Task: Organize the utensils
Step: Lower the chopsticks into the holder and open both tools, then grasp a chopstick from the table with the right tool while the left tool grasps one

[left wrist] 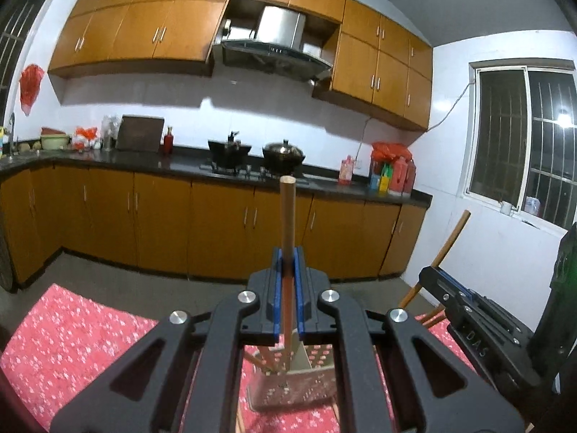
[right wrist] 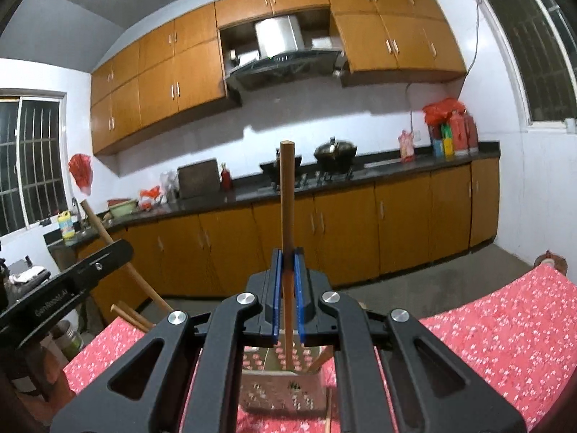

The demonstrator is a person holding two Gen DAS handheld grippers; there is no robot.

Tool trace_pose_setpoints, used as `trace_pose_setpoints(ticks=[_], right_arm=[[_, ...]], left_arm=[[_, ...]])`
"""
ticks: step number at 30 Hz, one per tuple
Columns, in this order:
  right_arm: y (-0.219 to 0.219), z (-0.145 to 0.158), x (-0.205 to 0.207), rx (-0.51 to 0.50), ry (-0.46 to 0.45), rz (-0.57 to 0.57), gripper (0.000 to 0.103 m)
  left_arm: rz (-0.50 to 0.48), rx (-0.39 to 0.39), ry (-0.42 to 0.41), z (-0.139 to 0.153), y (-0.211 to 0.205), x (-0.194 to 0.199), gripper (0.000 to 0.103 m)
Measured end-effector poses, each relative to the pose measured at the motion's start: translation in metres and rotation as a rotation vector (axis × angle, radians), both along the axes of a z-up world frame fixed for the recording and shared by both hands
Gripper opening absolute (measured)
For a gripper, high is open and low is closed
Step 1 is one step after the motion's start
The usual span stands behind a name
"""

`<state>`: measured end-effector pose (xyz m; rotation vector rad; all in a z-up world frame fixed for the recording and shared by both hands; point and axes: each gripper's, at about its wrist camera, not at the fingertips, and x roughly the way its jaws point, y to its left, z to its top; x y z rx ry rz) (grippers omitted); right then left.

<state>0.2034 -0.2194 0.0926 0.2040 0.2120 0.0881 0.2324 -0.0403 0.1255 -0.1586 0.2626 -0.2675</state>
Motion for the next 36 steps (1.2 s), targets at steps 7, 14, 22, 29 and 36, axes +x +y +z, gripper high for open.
trace_pose_setpoints(ticks=[7,14,22,29,36], right_arm=[[-0.006,0.008,-0.006,0.03,0.017,0.012,0.021],[-0.013,0.028,-0.033,0.021,-0.029,0.004,0.022],[-0.042,-0.002,-0.058,-0.021,0.089,-0.081,0.024],[-0.053,-0.114,-0.033,0.013,0.476,-0.038,0.024],[-0.018,-0.184,-0.028,-0.013,0.656,0.081,0.024]], left_arm=[[0.013,-0.035,0.008,0.005,0.018,-0.005,0.012],[0.028,-0.051,-0.014,0.016,0.038,-0.033,0.016],[0.109,0.018,0.077,-0.02,0.076,-0.063,0.024],[0.11,0.096,0.36,-0.112,0.089,-0.053,0.024],[0.037,0.105,0.508,-0.172,0.072,-0.058,0.024]])
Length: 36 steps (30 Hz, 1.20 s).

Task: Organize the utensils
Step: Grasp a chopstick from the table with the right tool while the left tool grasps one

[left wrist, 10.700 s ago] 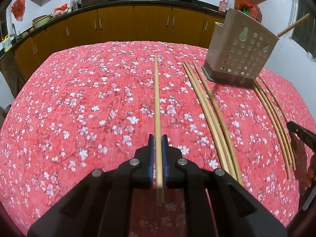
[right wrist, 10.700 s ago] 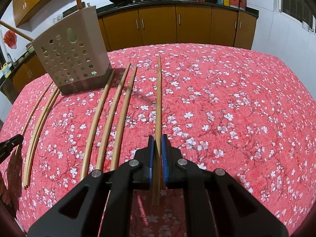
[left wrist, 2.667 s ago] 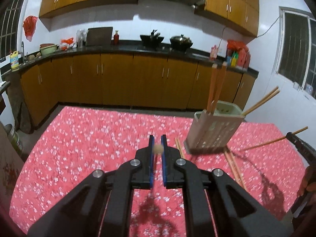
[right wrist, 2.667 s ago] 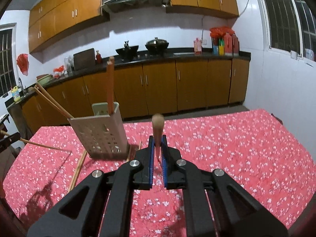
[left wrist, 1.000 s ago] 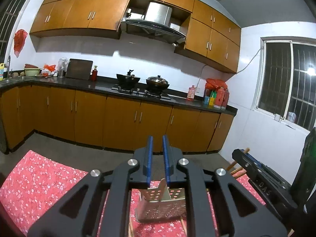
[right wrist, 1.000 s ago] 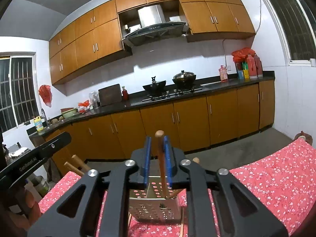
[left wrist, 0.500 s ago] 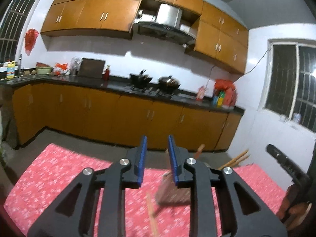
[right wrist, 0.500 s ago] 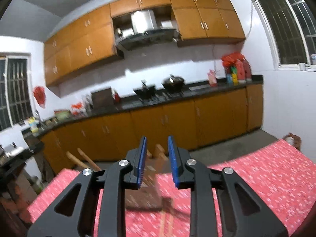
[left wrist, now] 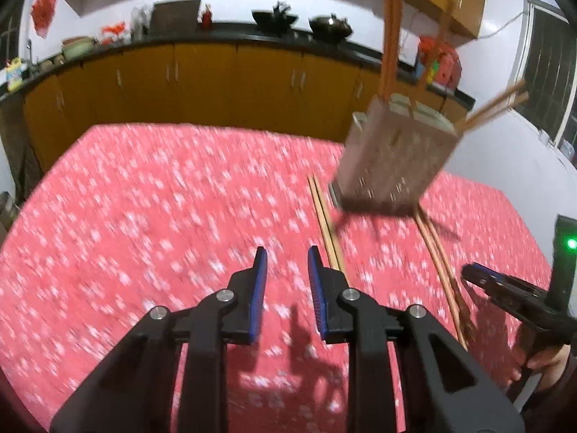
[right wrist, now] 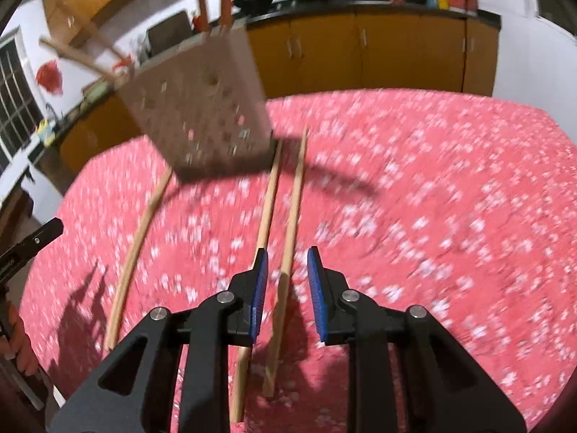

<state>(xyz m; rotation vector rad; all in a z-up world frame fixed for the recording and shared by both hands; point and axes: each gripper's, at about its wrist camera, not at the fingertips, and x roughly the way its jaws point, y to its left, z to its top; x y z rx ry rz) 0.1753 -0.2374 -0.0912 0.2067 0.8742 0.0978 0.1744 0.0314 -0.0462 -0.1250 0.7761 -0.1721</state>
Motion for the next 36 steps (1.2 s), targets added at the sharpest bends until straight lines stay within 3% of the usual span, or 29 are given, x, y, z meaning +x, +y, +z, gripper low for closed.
trace_pose_setpoints(ticks=[2,5,11,15,21,30,33,36], right_arm=[[0.004,-0.009,0.0,-0.02,0.019,0.01,0.023],[0.004,-0.015,0.002,-0.085,0.026,0.001,0.008],[-0.017,-0.016,0.001,-0.092,0.025,-0.096,0.007],[-0.021,-0.016,0.002,-0.097,0.021,-0.101,0.008],[-0.022,-0.016,0.003,-0.105,0.014,-0.096,0.008],[-0.015,-0.015,0.0,-0.135,0.013,-0.088,0.008],[-0.01,-0.014,-0.001,-0.146,0.011,-0.075,0.008],[-0.009,-0.014,-0.002,-0.154,0.01,-0.061,0.008]], left_arm=[[-0.023,-0.013,0.025,-0.009,-0.004,0.0,0.024],[-0.066,-0.038,0.049,-0.018,-0.012,-0.002,0.024],[-0.12,-0.064,0.091,-0.028,-0.029,-0.001,0.024],[-0.14,-0.06,0.122,-0.037,-0.036,0.001,0.024],[-0.143,0.003,0.158,-0.049,-0.046,0.006,0.021],[-0.117,0.086,0.141,-0.052,-0.056,0.009,0.016],[-0.109,0.135,0.12,-0.053,-0.061,0.008,0.009],[-0.099,0.128,0.122,-0.052,-0.056,0.01,0.008]])
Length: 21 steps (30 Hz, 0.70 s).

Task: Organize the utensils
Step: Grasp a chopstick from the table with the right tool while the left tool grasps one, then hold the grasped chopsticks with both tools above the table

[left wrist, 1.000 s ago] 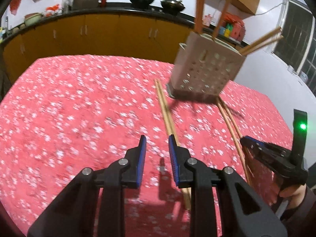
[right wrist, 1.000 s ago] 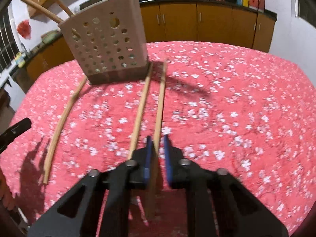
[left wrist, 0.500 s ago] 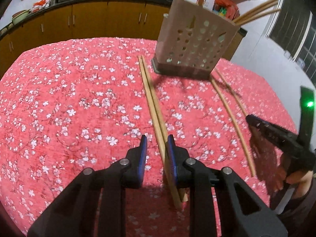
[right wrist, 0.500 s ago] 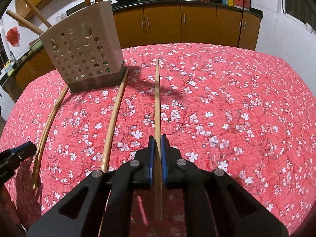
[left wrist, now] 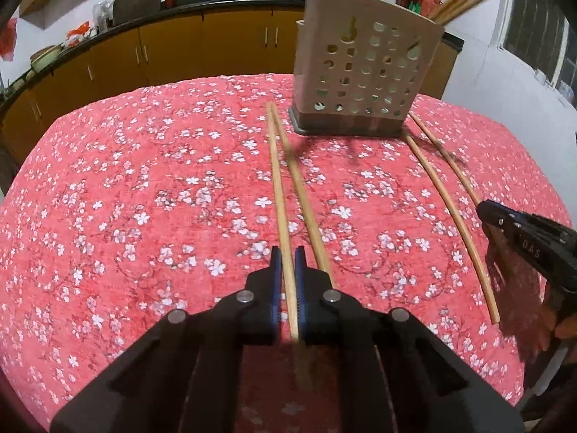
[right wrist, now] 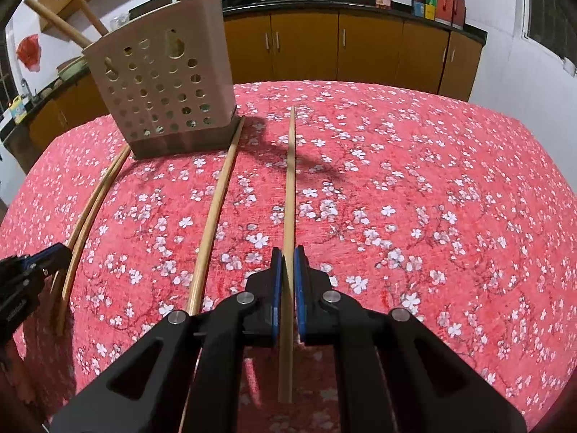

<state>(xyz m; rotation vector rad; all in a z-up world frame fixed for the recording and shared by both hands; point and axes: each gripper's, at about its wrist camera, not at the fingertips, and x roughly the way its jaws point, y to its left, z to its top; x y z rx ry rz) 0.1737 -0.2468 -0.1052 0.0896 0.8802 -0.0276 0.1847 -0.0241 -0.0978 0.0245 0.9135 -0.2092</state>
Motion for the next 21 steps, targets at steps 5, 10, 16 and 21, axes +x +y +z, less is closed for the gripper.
trace_pose_setpoints(ticks=[5,10,16,21], right_arm=[[-0.006,0.0,0.005,-0.002,-0.001,-0.008,0.008],[-0.015,0.0,0.013,0.009,-0.002,-0.039,0.008],[-0.015,-0.001,0.016,0.012,-0.001,-0.042,0.008],[-0.014,-0.002,0.017,0.004,0.0,-0.041,0.008]], left_arm=[[0.077,0.001,0.007,0.002,0.031,0.014,0.008],[0.135,-0.039,0.012,0.002,0.061,0.028,0.008],[0.131,-0.031,-0.007,0.002,0.062,0.026,0.009],[0.133,-0.051,-0.004,0.002,0.064,0.025,0.01]])
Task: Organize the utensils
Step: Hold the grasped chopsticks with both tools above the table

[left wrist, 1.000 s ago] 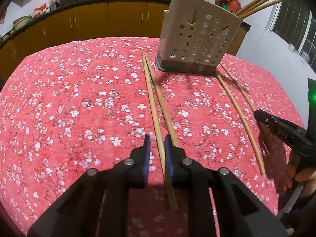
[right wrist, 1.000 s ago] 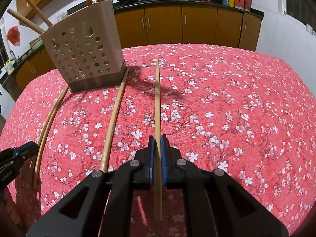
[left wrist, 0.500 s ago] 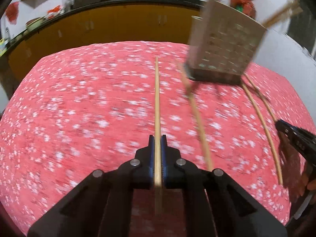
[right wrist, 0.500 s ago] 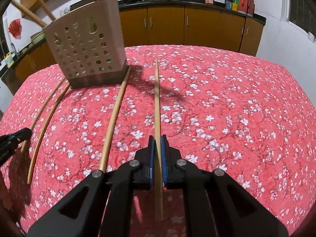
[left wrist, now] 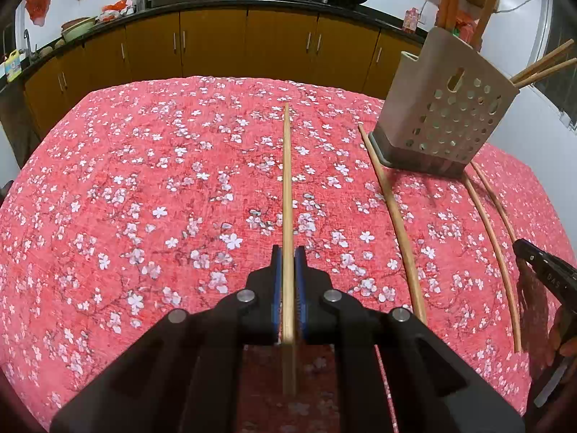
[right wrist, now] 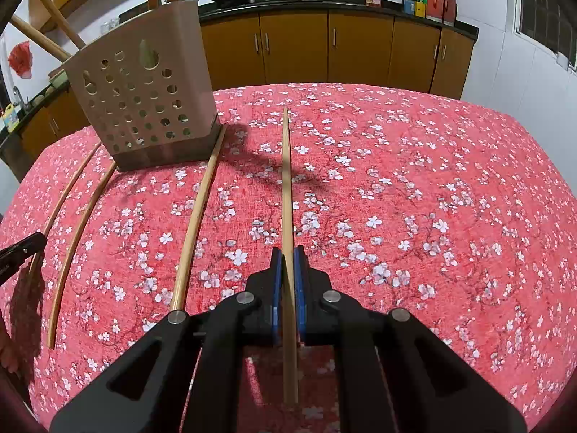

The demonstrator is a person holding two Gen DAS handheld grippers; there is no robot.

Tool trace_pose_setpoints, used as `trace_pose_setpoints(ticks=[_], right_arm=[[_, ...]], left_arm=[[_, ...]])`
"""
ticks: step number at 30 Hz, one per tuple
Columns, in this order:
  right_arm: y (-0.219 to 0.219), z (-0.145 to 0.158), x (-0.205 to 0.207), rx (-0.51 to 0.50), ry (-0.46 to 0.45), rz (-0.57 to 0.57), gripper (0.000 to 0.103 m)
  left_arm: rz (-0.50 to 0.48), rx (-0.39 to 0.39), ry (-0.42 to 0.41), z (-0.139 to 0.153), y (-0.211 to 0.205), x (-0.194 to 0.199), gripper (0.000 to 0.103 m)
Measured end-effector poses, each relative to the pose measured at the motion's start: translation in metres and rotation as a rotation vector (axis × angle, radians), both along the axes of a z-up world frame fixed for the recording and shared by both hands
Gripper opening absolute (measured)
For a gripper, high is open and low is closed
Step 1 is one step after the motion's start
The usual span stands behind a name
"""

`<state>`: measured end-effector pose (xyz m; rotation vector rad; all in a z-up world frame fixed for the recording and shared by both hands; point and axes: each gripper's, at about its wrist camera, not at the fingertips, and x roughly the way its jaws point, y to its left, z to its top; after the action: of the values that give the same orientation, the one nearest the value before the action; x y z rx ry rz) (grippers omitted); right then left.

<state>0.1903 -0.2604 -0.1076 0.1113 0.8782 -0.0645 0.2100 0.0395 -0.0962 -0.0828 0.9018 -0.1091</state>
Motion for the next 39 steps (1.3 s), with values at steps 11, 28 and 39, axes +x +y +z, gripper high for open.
trace_pose_setpoints(ticks=[11,28,39], right_arm=[[-0.003,0.001,-0.001,0.01,0.0,-0.001,0.008],[-0.002,0.001,0.0,0.013,0.001,-0.001,0.009],[-0.003,0.001,0.0,0.013,0.002,-0.002,0.009]], left_arm=[[0.005,-0.033,0.001,0.001,0.007,-0.005,0.01],[0.007,-0.039,0.001,0.002,0.009,-0.006,0.01],[0.007,-0.039,0.001,0.002,0.01,-0.006,0.011]])
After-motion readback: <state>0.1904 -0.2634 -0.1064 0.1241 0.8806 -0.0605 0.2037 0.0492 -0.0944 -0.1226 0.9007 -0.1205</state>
